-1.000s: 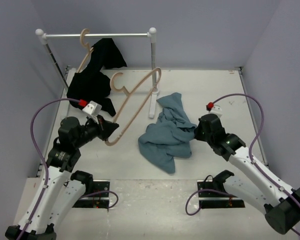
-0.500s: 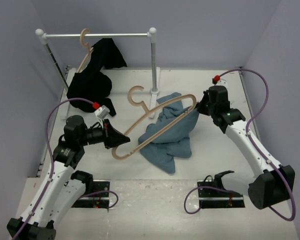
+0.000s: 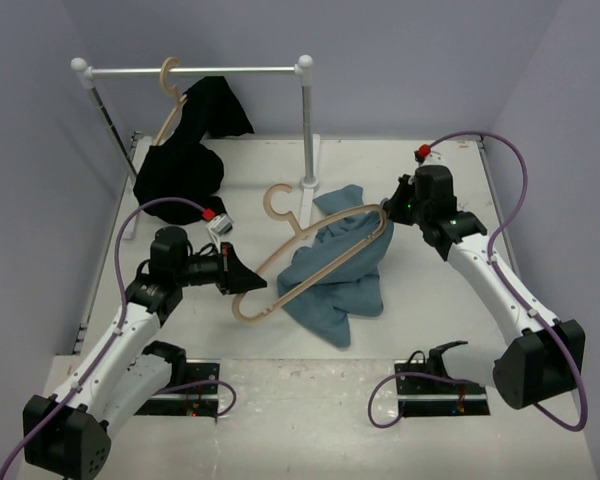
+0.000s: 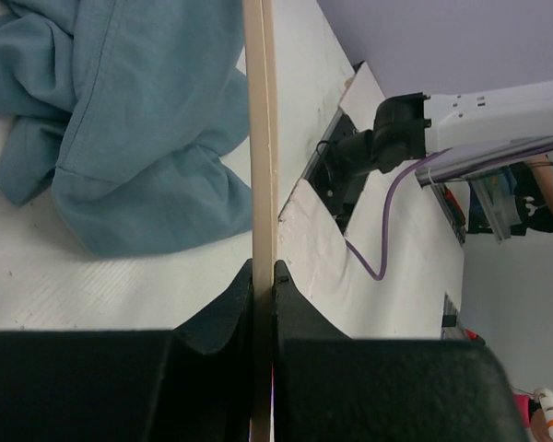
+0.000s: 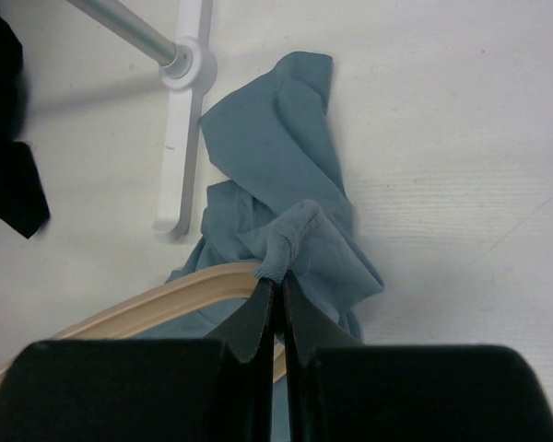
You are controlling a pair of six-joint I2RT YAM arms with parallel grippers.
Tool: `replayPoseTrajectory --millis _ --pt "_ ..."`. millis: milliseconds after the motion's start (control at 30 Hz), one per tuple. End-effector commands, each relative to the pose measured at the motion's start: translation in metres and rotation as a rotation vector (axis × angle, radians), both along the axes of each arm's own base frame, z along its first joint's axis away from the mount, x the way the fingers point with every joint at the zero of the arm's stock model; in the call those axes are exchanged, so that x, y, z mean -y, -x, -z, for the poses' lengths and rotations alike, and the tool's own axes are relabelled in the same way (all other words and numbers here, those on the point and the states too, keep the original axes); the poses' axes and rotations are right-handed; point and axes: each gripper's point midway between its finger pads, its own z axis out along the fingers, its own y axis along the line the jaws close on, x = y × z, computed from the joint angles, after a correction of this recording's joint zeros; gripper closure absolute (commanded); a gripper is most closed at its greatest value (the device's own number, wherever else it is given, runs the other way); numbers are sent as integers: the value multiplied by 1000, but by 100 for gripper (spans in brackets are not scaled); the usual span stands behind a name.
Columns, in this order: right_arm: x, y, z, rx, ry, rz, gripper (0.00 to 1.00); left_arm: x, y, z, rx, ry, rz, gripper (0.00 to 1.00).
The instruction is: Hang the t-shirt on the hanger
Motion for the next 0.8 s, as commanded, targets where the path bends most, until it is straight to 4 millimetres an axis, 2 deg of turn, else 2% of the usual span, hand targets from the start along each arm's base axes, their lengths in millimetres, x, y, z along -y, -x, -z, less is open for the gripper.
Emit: replayPoseTrajectory --millis 0,200,333,433,533,633,667,767 --pt "-7 -7 -23 87 -21 -42 100 7 -7 -9 58 35 7 100" --pt "-13 0 -15 78 -11 -109 100 8 -16 -14 94 36 -8 100" --pt "-7 4 -8 52 15 -97 100 8 -27 -16 109 21 -49 100" --pt "-2 10 -2 23 33 -79 100 7 -33 -25 148 18 -83 100" --pt "-5 16 -2 8 19 -102 100 6 -40 -33 191 24 -114 100" --pt "-14 20 -8 6 -14 -145 100 9 -39 -36 201 44 -102 100" --pt "-27 22 -15 18 -56 -209 100 11 -39 -33 203 52 -93 100" --pt "-37 17 -28 39 -103 -241 100 22 -30 -32 187 98 -42 100"
